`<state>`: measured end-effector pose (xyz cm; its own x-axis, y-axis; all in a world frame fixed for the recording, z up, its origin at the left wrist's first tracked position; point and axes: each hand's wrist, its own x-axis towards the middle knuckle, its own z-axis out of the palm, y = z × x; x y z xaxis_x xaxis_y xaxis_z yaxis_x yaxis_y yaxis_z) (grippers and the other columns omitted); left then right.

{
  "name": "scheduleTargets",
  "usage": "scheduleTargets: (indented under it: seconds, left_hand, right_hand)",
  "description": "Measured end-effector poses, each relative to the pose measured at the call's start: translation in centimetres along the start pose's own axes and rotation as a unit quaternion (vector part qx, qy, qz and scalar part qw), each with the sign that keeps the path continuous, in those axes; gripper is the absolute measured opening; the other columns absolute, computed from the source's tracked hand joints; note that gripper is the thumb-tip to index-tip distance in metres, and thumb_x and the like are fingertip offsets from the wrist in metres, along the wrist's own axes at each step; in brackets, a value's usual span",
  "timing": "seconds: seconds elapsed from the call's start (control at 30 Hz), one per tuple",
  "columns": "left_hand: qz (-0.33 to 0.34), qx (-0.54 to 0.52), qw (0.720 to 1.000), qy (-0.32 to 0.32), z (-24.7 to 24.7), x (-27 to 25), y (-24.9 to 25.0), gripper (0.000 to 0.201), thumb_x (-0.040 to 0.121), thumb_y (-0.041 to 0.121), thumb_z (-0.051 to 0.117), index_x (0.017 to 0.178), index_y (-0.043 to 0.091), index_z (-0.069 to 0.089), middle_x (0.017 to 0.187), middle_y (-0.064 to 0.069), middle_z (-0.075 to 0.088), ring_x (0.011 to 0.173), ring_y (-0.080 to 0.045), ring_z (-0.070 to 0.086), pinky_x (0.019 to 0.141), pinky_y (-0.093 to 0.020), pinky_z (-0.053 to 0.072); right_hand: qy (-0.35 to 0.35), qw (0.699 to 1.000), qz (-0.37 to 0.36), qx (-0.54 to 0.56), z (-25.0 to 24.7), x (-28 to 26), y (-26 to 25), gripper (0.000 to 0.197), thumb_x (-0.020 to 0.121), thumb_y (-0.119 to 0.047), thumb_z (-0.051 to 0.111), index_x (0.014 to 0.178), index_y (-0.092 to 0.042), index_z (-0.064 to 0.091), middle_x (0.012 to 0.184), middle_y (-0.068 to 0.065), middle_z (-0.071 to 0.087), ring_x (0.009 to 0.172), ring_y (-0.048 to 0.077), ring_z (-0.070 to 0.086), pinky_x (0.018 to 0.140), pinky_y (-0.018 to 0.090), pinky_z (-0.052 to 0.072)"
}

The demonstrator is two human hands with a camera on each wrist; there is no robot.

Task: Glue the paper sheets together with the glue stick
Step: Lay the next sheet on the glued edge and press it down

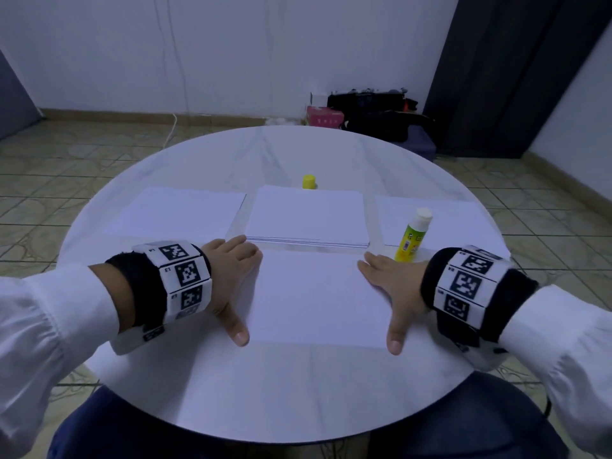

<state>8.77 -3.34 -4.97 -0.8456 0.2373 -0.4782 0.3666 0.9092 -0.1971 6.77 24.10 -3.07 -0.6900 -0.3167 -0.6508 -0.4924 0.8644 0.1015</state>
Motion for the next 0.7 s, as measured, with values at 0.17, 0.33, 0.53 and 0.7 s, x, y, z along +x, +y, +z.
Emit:
scheduleTargets:
  seconds: [0.17, 0.33, 0.53, 0.7]
  left_hand:
    - [0.001, -0.035, 0.999, 0.005, 0.1, 0.6, -0.3, 0.176, -0.003, 0.101, 0.023, 0.149, 0.014, 0.011, 0.152, 0.006, 0.014, 0.145, -0.015, 0.008, 0.119, -0.034, 0.012]
    - [-0.009, -0.050, 0.999, 0.000, 0.0, 0.4, -0.1, 0.165, 0.010, 0.099, 0.044, 0.149, 0.015, 0.013, 0.152, 0.006, 0.015, 0.143, -0.013, 0.010, 0.116, -0.033, 0.013]
    - [-0.031, -0.047, 0.998, -0.005, -0.3, 0.5, 0.1, 0.175, 0.002, 0.100, 0.033, 0.152, 0.017, 0.000, 0.156, 0.005, 0.014, 0.146, -0.012, 0.009, 0.117, -0.034, 0.011]
    - [-0.046, -0.119, 0.992, 0.022, -0.8, -0.3, 0.9, 0.146, 0.052, 0.065, 0.082, 0.151, 0.022, -0.016, 0.158, 0.003, 0.014, 0.146, -0.016, 0.012, 0.118, -0.035, 0.014]
  right_hand:
    - [0.037, 0.999, 0.006, -0.040, -0.1, 0.2, -0.9, 0.135, 0.060, -0.050, 0.083, 0.150, -0.007, -0.007, 0.155, 0.009, 0.005, 0.143, 0.023, 0.009, 0.116, 0.038, 0.016]
    - [0.039, 0.998, 0.014, -0.054, 0.0, 0.5, -0.9, 0.133, 0.059, -0.052, 0.083, 0.150, -0.006, -0.002, 0.154, 0.010, 0.008, 0.143, 0.024, 0.012, 0.115, 0.044, 0.020]
    - [0.038, 0.997, 0.019, -0.059, -0.1, 0.9, -1.2, 0.131, 0.052, -0.054, 0.085, 0.147, -0.006, 0.009, 0.149, 0.011, 0.017, 0.138, 0.026, 0.023, 0.110, 0.046, 0.029]
    - [0.041, 0.998, 0.018, -0.039, -0.4, 0.5, -1.3, 0.134, 0.051, -0.054, 0.085, 0.148, -0.008, 0.006, 0.149, 0.009, 0.017, 0.138, 0.026, 0.022, 0.110, 0.047, 0.029]
